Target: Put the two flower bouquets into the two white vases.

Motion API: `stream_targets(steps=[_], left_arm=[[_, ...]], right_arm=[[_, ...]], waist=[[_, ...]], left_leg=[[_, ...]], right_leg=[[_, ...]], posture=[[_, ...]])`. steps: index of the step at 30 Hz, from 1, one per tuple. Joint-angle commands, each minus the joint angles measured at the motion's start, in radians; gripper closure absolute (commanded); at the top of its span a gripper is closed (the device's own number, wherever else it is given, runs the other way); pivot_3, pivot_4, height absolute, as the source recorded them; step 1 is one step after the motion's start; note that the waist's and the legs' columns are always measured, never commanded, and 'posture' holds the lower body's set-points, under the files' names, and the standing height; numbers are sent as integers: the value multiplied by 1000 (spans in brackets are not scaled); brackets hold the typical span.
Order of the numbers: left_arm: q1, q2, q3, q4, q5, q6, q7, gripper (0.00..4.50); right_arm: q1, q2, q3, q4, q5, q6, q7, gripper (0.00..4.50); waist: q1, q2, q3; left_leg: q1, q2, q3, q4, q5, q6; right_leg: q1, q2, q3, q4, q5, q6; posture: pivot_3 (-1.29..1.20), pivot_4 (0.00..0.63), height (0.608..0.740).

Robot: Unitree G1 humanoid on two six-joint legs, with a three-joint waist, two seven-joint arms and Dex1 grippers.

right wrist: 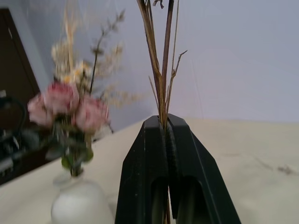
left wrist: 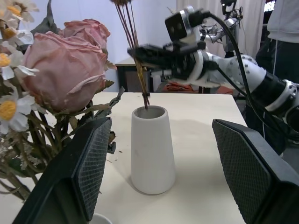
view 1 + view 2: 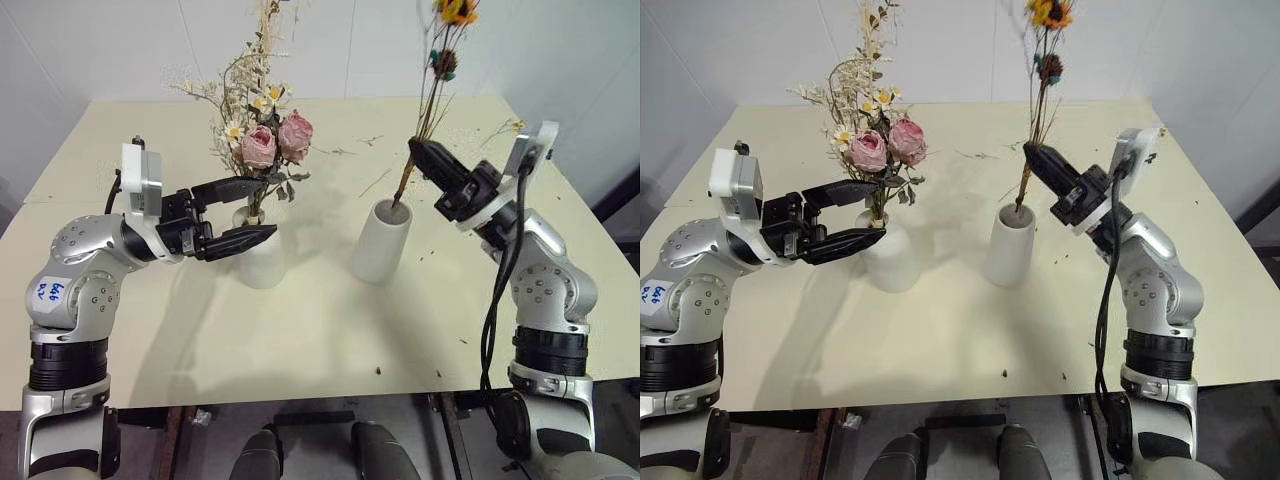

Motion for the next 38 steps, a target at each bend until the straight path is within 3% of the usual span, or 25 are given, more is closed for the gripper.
stream_targets(steps=[1,4,8,14,23,28,32,38], left_arm=[[-17,10,25,-36,-17,-5,7,808],[-20,13,25,-40,-16,-5,9,808],[-22,26,34,-36,-11,-9,9,808],[12,97,62,-26,-9,1,-29,808],[123,209,154,44,13,-29,-95,808],[178,213,202,67,27,-51,-79,808],[186,198,169,84,42,-75,-112,808],[180,199,159,94,45,-78,-122,808]], right_arm=[[9,-1,9,12,-38,-78,26,4258],[20,-4,10,19,-12,-62,50,3508],[32,-29,5,20,-44,-92,57,2165],[56,-169,-58,45,-53,-100,119,114],[138,-509,-65,2,-45,-43,395,53],[203,-576,-78,-90,3,20,464,53],[254,-598,-61,-143,-14,-4,519,53],[195,-592,-42,-71,-72,-75,530,53]], waist=[[0,0,0],[-1,0,0],[0,0,0],[1,0,0],[-2,0,0],[1,0,0],[3,0,0],[3,0,0]], left_leg=[[0,0,0,0,0,0],[0,0,0,1,0,0],[0,0,0,0,0,0],[0,0,0,0,0,0],[1,1,2,-1,-1,1],[2,2,3,-1,-1,1],[1,2,3,-1,-1,1],[1,2,4,0,-1,1]], right_leg=[[0,0,0,0,0,0],[0,0,0,1,0,0],[0,0,0,0,0,0],[0,0,0,-1,0,0],[0,0,0,-2,-1,-2],[1,0,1,-2,-1,-2],[1,0,1,-2,-1,-2],[1,0,1,-4,-2,-5]], posture=[[0,150,740],[0,150,740],[0,150,740],[0,150,740],[0,150,740],[0,150,740],[0,150,740],[0,150,740]])
